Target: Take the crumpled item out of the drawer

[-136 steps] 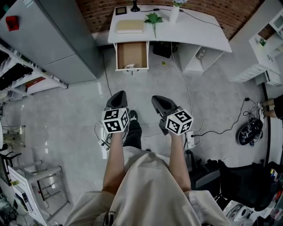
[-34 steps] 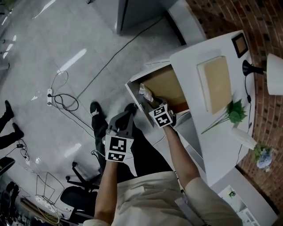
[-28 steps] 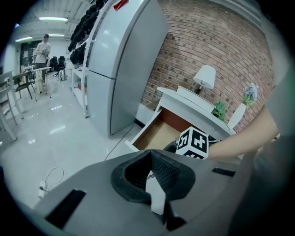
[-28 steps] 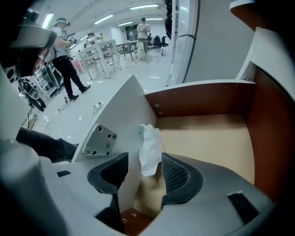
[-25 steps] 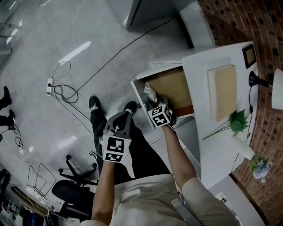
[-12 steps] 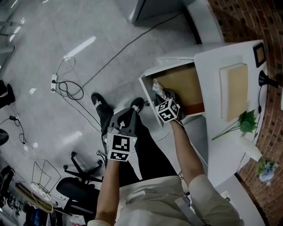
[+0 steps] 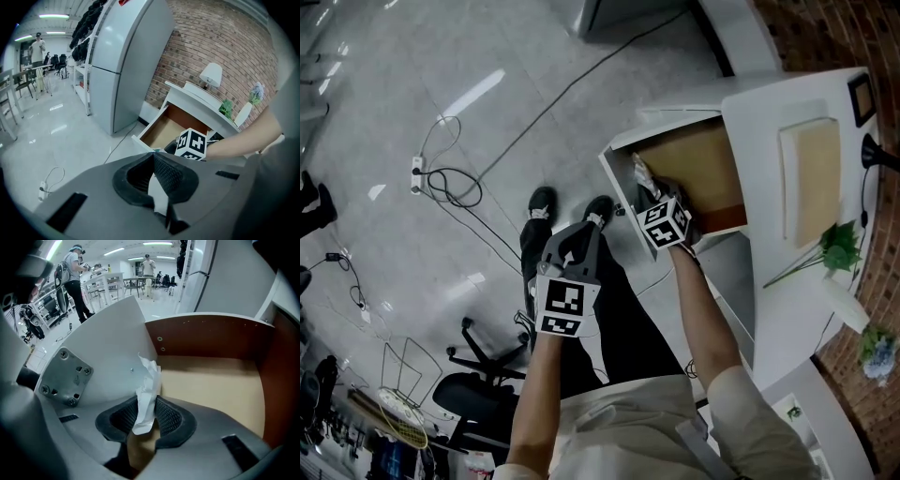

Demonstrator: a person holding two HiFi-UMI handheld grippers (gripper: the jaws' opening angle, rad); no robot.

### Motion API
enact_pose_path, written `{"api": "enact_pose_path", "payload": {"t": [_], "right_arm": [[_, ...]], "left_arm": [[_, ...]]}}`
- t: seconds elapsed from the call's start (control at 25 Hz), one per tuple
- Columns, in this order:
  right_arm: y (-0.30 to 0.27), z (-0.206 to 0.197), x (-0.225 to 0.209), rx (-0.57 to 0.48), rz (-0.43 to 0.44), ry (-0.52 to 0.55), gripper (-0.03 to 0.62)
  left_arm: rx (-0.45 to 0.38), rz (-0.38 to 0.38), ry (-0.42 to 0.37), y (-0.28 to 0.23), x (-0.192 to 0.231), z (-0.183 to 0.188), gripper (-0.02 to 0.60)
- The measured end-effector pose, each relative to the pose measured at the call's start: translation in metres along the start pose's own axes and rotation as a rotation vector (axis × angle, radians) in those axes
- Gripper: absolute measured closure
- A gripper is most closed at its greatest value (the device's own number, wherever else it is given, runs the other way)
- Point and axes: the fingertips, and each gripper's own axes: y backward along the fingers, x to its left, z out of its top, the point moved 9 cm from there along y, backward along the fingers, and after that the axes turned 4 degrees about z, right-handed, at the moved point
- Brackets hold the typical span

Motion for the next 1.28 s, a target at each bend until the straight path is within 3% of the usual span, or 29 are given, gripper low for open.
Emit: {"api": "enact_pose_path", "payload": {"t": [0.88,1.28], "right_arm": [[0.042,-0.017,0.02,-0.045,-0.091,-0.228,0.488],[0.069,-0.019,0.044,-0.083,-0.111,-0.363,0.488]], "left_arm": [[0.07,-0.165,-0.134,-0.008,-0.002,-0.002,0.566],[0.084,-0.265,-0.247,-0.003,0.001,0.016,0.566]]}}
